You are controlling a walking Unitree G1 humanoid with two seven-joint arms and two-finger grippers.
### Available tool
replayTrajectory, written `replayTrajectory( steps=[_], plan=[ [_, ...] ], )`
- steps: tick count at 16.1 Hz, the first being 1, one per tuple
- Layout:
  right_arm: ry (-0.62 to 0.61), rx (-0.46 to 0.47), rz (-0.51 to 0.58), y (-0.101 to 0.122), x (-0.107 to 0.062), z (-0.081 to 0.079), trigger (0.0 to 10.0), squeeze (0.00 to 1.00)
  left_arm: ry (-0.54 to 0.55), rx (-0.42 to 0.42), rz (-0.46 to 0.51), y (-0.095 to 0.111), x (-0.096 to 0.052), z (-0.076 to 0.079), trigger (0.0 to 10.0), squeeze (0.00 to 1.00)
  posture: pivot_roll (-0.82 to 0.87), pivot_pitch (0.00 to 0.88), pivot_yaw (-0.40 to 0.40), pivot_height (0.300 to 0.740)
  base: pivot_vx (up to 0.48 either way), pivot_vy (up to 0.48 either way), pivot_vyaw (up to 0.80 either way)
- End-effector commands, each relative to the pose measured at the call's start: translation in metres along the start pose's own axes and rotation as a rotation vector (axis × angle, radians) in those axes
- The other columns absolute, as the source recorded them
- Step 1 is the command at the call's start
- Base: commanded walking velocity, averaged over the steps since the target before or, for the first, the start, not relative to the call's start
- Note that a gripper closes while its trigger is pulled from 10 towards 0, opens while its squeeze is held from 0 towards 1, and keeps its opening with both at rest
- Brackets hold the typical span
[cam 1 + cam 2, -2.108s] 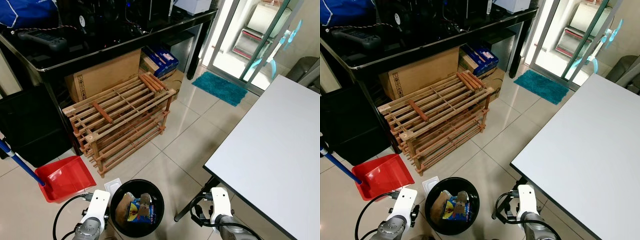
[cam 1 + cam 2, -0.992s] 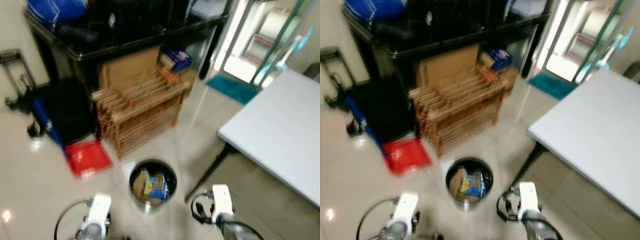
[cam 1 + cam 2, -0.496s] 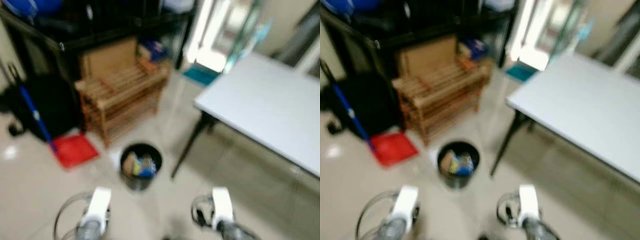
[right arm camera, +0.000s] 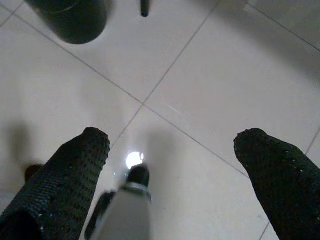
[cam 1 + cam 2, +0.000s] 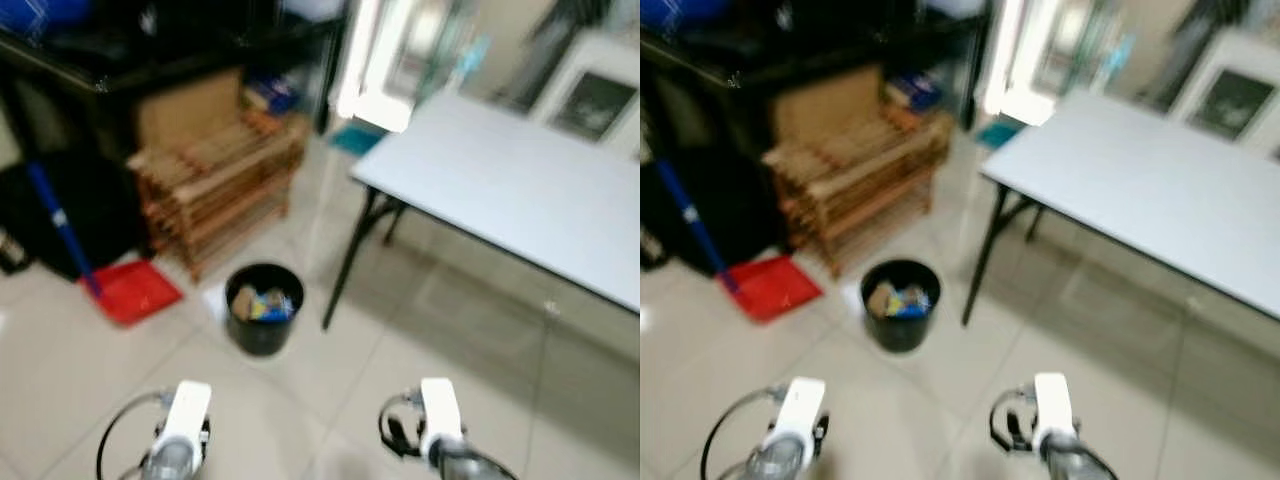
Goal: Picking trash to rubbish bin
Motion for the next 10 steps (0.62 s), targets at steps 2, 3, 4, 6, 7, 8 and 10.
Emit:
replayTrajectory(
  steps=[2,3,4,6,7,8,10],
  plan=[
    [-0.019,-0.003,0.001,0.0029,-0.0002,0.0066,10.0,0.0,-0.028,-0.016,0.018,0.0045,0.0,0.0101,10.0,0.0,-0.02,0.044,-0.126,0.74,0.0,0.0,-0.8],
    [-0.018,-0.004,-0.002,0.0024,-0.0002,0.0064,10.0,0.0,-0.027,-0.012,0.019,0.0047,0.0001,0.01,10.0,0.0,-0.02,0.044,-0.126,0.74,0.0,0.0,-0.8],
    [-0.017,-0.006,-0.004,0.0021,-0.0002,0.0062,10.0,0.0,-0.026,-0.01,0.021,0.0051,0.0001,0.0096,10.0,0.0,-0.02,0.045,-0.126,0.74,0.0,0.0,-0.8],
    [-0.016,-0.011,-0.006,0.0017,-0.0002,0.0058,10.0,0.0,-0.023,-0.003,0.019,0.0047,0.0002,0.0089,10.0,0.0,-0.02,0.045,-0.127,0.74,0.0,0.0,-0.8],
    [-0.015,-0.011,-0.006,0.0016,-0.0002,0.0056,10.0,0.0,-0.02,0.004,0.016,0.0043,0.0002,0.0085,10.0,0.0,-0.02,0.044,-0.127,0.74,0.0,0.0,-0.8],
    [-0.015,-0.011,-0.006,0.0016,-0.0002,0.0056,10.0,0.0,-0.02,0.004,0.015,0.0042,0.0002,0.0084,10.0,0.0,-0.02,0.044,-0.127,0.74,0.0,0.0,-0.8],
    [-0.014,-0.011,-0.008,0.001,-0.0002,0.0054,10.0,0.0,-0.021,0.006,0.014,0.0037,0.0001,0.0085,10.0,0.0,-0.02,0.043,-0.124,0.74,0.0,0.0,-0.8]
  ],
)
Point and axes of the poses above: a point about 5 cm out from each wrist's last joint towards the gripper, its own x axis pointing out of the wrist towards the gripper, its own y axis along the axis of the wrist's last joint, z = x × y, the point moved 3 cm from there along x, pointing out of the wrist towards the gripper
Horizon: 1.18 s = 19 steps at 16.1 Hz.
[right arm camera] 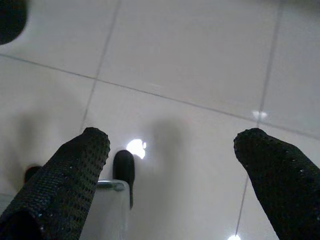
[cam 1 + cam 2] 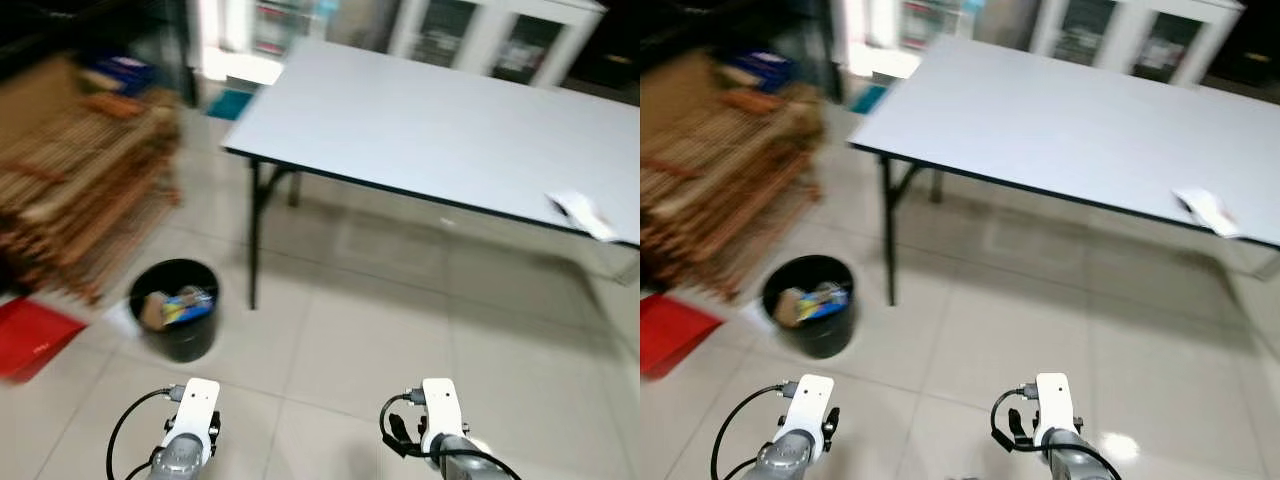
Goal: Picking trash to rubbish bin
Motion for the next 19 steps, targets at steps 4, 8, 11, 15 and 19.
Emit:
replayTrajectory(
  steps=[4,8,11,15,19],
  plan=[
    [-0.01,-0.015,-0.008,-0.001,-0.0006,0.0042,10.0,0.0,-0.012,0.018,-0.009,-0.0037,-0.001,0.0035,10.0,0.0,-0.02,0.033,-0.125,0.74,0.0,0.0,-0.8],
    [-0.01,-0.008,0.018,0.0018,-0.0006,0.0035,10.0,0.0,-0.006,0.063,-0.022,-0.0065,-0.0013,0.0027,10.0,0.0,-0.02,0.013,-0.124,0.74,0.0,-0.198,-0.4],
    [-0.006,-0.008,0.017,0.0015,-0.0007,0.0031,10.0,0.0,-0.012,0.071,-0.025,-0.0074,-0.0015,0.0035,10.0,0.0,-0.02,0.003,-0.124,0.74,0.0,-0.427,0.0],
    [-0.003,-0.01,0.012,-0.0001,-0.0009,0.0028,10.0,0.0,-0.014,0.076,-0.03,-0.0093,-0.002,0.0035,10.0,0.0,-0.01,0.0,-0.126,0.74,0.0,-0.48,0.0],
    [0.004,-0.014,0.007,-0.001,-0.0009,0.0021,10.0,0.0,-0.017,0.08,-0.033,-0.0105,-0.0022,0.0037,10.0,0.0,-0.01,0.0,-0.127,0.74,0.0,-0.48,-0.4]
  ],
)
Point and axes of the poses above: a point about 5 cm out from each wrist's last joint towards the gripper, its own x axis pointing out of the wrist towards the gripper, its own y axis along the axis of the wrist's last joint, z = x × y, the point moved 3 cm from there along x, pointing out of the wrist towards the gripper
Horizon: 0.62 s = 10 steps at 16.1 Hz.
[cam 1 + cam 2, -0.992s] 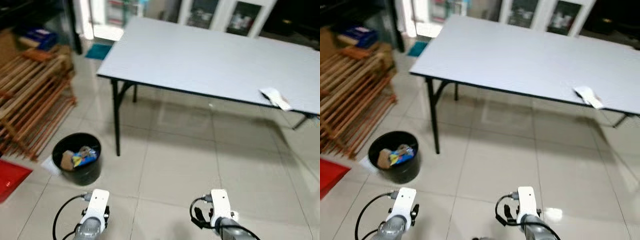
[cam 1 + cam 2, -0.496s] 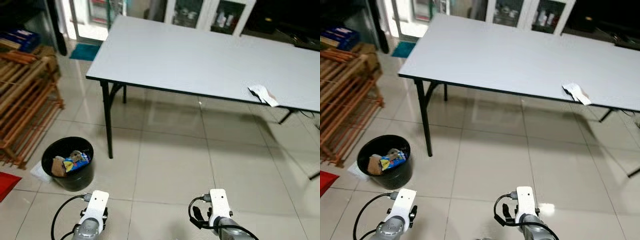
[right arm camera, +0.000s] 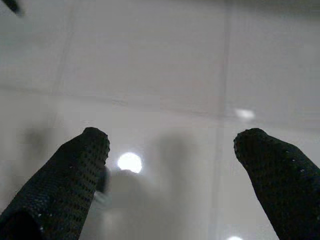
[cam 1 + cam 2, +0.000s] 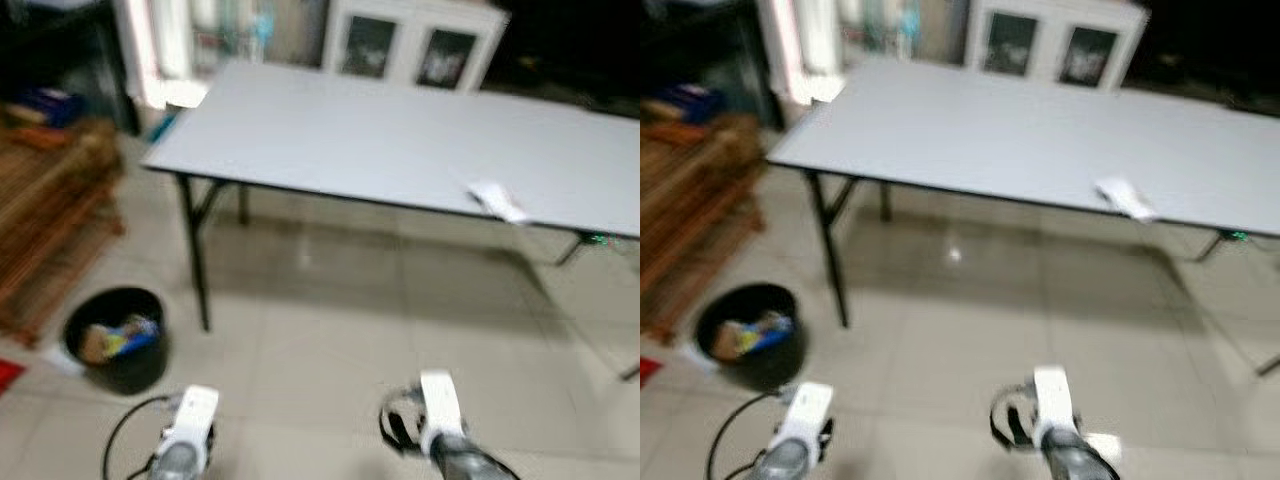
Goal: Picking trash to rubbish bin
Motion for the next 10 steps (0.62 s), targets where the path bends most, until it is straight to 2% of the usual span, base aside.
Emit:
replayTrajectory(
  steps=[1,10],
  plan=[
    [-0.001,-0.012,0.011,0.0048,0.0007,0.001,10.0,0.0,-0.003,0.013,-0.006,-0.0026,-0.0007,0.0017,10.0,0.0,-0.01,0.0,-0.127,0.74,0.0,-0.48,0.0],
    [0.001,-0.005,0.017,0.0066,0.001,0.0006,10.0,0.0,0.001,0.004,-0.007,-0.0028,-0.0006,0.0005,10.0,0.0,-0.02,0.004,-0.13,0.74,0.0,-0.48,0.0]
  ],
)
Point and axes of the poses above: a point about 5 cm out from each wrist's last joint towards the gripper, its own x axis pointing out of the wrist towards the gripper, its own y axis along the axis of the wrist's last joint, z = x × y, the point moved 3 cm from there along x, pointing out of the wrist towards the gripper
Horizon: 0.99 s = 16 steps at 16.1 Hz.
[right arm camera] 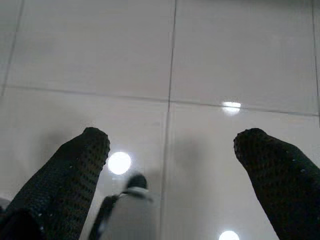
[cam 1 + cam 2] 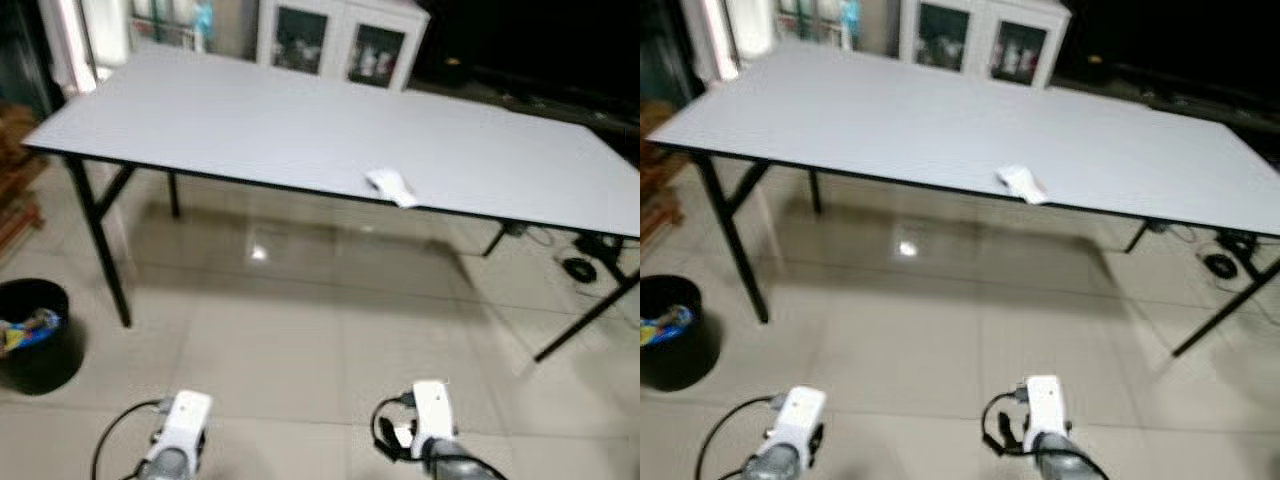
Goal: Picking trash to rubbish bin
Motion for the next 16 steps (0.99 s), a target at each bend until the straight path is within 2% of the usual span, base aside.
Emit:
replayTrajectory(
  steps=[1,6,9,12,14,16],
  plan=[
    [-0.038,-0.013,0.005,0.003,-0.002,0.016,10.0,0.0,-0.025,-0.008,0.024,0.009,0.001,0.013,10.0,0.0,-0.02,0.006,-0.13,0.74,0.0,-0.48,0.0],
    [-0.042,-0.008,0.009,0.004,-0.002,0.018,10.0,0.0,-0.018,-0.021,0.031,0.011,0.001,0.012,10.0,0.0,-0.02,0.028,-0.136,0.74,0.0,-0.468,0.0],
    [-0.049,-0.002,0.012,0.006,-0.002,0.02,10.0,0.0,-0.006,-0.033,0.062,0.023,0.003,0.009,10.0,0.0,-0.02,0.038,-0.134,0.74,0.0,-0.319,0.0],
    [-0.056,-0.009,0.039,0.013,-0.002,0.023,10.0,0.0,0.005,-0.034,0.088,0.036,0.005,0.006,10.0,0.0,-0.02,0.042,-0.132,0.74,0.0,0.0,0.0],
    [-0.042,-0.036,0.09,0.029,0.0,0.021,10.0,0.0,0.024,-0.03,0.123,0.049,0.007,0.002,10.0,0.0,-0.03,0.044,-0.13,0.74,0.0,0.0,0.0],
    [-0.029,-0.067,0.267,0.082,0.0,0.019,10.0,0.0,0.082,-0.035,0.286,0.098,0.007,-0.013,10.0,0.0,-0.03,0.045,-0.127,0.74,0.0,0.0,0.0]
  ],
)
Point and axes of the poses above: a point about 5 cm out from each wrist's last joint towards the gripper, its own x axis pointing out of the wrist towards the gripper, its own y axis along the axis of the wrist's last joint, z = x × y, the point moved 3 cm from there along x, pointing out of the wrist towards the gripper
